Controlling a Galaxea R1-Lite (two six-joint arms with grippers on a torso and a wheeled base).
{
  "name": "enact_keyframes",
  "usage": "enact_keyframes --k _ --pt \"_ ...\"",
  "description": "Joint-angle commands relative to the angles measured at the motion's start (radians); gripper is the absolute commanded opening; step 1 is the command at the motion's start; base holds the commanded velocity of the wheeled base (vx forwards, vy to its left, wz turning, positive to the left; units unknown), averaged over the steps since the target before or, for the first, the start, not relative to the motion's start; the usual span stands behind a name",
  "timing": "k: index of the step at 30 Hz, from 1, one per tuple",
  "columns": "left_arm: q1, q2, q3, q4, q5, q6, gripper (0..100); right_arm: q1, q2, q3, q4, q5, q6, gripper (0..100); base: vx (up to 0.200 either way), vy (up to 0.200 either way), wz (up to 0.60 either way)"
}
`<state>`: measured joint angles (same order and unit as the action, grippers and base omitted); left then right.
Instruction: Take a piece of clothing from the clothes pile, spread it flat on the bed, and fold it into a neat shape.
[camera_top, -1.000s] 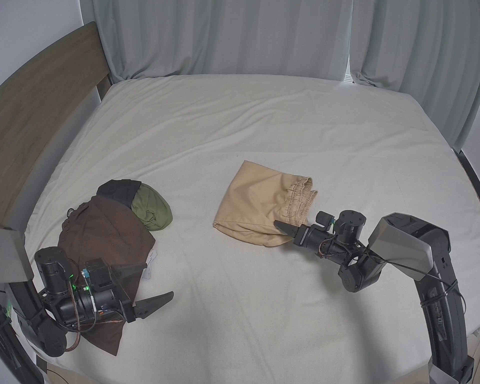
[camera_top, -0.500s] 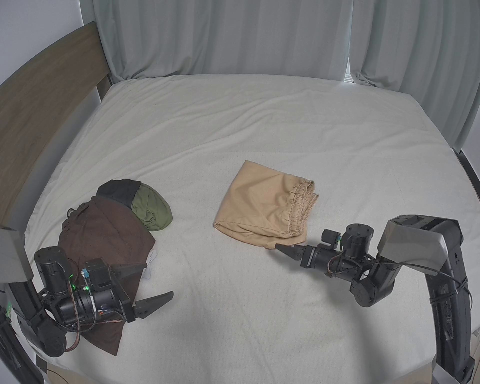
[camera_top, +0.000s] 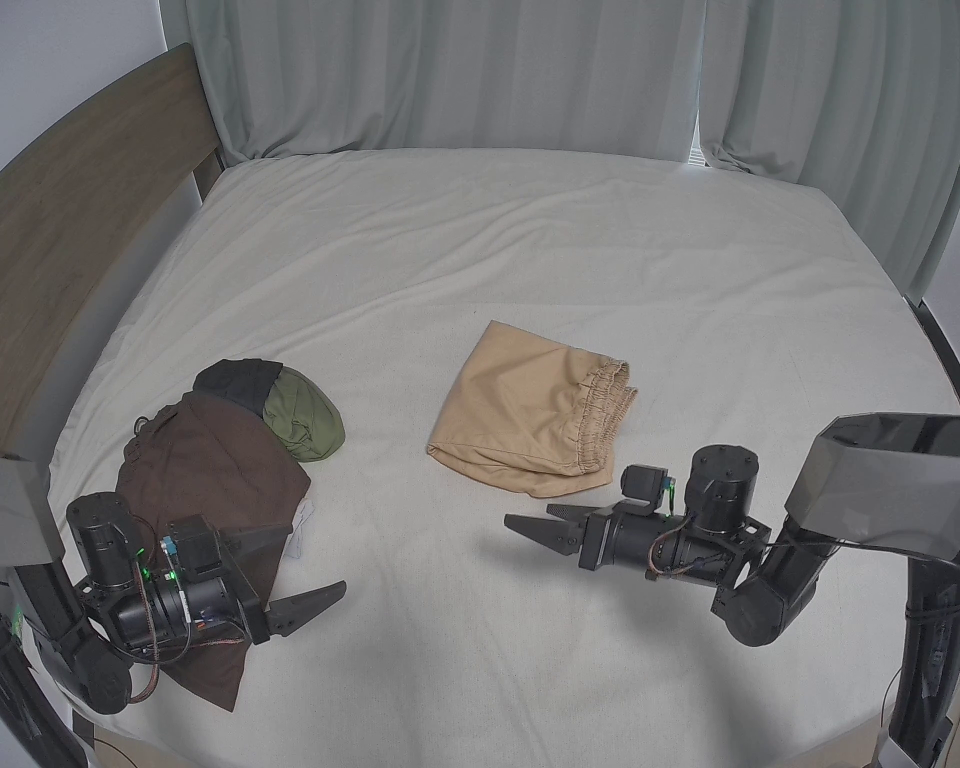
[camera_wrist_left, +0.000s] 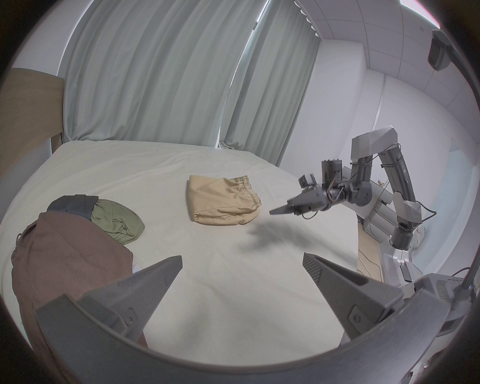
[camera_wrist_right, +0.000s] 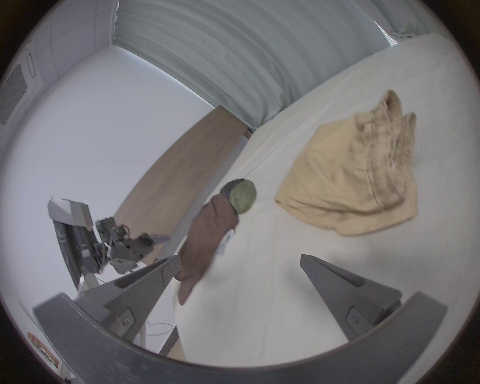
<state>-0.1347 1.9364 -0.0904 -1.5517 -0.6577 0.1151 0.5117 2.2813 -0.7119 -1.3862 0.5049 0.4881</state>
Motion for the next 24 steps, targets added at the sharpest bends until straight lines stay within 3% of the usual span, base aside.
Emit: enact_keyframes --k 1,9,17,18,24 --pt "0.0 -0.004 0.0 -0.001 0.0 0.001 100 0.018 -0.094 -0.04 -0.005 0.03 0.037 100 0.0 0.0 0.0" --pt "0.0 -0.002 0.001 0.001 0.0 0.001 100 -0.018 -0.097 -0.233 0.015 0.061 0.13 100 0.0 0.0 0.0" --pt "0.0 0.0 0.001 -0.001 0.0 0.0 100 -0.116 0.083 -0.422 0.075 0.053 0.135 100 0.0 0.0 0.0" --pt "0.0 0.004 0.0 -0.001 0.0 0.0 100 -0.156 0.129 -0.471 0.087 0.053 0.136 100 0.0 0.0 0.0" --pt "-0.002 0.007 0.001 -0.001 0.0 0.0 100 -0.179 0.168 -0.488 0.093 0.053 0.136 100 0.0 0.0 0.0"
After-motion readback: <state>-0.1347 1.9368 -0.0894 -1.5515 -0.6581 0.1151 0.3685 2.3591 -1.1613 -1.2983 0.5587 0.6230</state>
